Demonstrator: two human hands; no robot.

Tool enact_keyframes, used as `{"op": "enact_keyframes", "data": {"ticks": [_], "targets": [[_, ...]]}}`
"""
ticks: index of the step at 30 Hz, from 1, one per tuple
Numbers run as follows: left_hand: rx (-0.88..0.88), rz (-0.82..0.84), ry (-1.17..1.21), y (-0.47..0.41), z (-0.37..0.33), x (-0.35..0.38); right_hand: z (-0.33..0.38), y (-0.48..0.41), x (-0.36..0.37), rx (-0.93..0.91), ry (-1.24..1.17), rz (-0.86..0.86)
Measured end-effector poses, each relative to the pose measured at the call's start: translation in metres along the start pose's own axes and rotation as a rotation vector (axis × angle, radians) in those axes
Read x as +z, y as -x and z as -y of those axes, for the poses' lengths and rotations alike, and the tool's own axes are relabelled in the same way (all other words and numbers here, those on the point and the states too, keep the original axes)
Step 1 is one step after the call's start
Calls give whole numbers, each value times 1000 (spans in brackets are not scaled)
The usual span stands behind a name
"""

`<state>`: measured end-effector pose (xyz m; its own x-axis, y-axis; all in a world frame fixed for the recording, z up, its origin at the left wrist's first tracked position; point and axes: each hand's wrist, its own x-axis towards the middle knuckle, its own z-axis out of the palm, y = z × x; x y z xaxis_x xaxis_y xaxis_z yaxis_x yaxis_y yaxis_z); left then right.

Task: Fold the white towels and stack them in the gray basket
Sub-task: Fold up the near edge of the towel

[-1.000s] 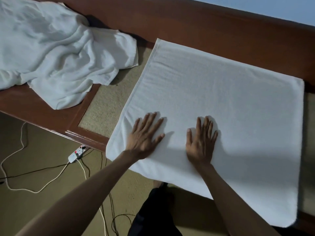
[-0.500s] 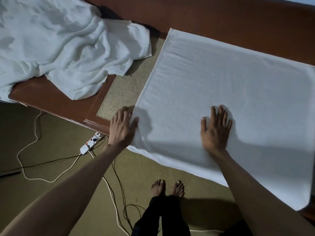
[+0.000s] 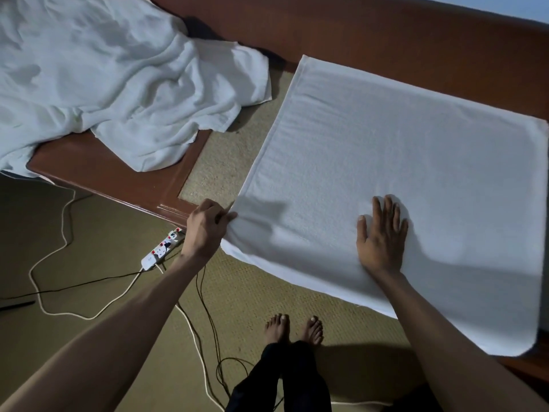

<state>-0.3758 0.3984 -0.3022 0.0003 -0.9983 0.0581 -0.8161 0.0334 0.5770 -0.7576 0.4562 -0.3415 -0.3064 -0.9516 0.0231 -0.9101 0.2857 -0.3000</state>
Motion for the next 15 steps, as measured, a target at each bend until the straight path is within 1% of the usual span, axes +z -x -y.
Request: {"op": "enact_keyframes", "data": {"ticks": [1,3,5,7,8,10,11,15], "targets": [[-2,-22,-15,-1,0,-1,0,0,0,5,1,-2],[48,-75,-140,-2,-11,3,2,1,1,19,3,-6],[141,-55,-201,-3,-35,17,4,3,3,31,3,-15],[195,62,-136,-2,-68,38,6,4,4,47,-3,-17],[216,151,-118,-1,-82,50,7,4,5,52,-9,-18],[245,335,-152,2,-99,75,5,4,6,51,-11,-31],[261,389,-198,3,-98,83,4,4,6,46,-8,-35],[315,413,-328,-1,-65,74,4,5,7,42,-1,-49]]}}
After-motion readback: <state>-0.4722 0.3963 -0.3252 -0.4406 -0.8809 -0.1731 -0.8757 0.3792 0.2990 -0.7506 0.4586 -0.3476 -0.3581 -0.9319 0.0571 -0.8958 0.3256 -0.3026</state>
